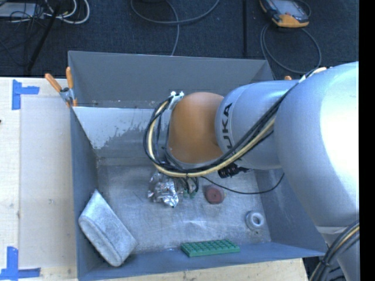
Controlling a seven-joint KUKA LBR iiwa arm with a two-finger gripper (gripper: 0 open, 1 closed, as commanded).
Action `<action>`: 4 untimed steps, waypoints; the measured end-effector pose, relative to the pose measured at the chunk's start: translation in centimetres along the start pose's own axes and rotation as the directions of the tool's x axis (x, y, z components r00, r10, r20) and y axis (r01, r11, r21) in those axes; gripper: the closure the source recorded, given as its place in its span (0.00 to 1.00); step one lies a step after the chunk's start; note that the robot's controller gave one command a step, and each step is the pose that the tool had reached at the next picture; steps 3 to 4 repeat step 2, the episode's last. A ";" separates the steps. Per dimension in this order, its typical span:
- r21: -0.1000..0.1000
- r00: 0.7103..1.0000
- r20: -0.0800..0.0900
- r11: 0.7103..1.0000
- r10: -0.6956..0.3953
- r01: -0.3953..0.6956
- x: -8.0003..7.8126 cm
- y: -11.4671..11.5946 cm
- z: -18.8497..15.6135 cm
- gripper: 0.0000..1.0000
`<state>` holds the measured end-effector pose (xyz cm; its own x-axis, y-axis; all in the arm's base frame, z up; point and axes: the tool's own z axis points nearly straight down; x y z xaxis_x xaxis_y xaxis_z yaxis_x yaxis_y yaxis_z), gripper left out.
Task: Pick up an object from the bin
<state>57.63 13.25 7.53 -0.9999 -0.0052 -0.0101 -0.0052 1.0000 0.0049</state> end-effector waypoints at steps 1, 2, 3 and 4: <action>0.002 0.948 -0.006 0.948 -0.319 0.319 2.3 0.5 -11.5 1.00; 0.000 0.838 -0.003 0.838 -0.545 0.545 6.3 3.9 -24.3 1.00; 0.000 0.838 -0.003 0.838 -0.545 0.545 6.3 3.9 -24.3 1.00; 0.000 0.838 -0.003 0.838 -0.545 0.545 6.3 3.9 -24.3 1.00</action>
Offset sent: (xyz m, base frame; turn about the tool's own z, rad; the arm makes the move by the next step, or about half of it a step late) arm -0.0255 0.0030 0.1121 -0.3225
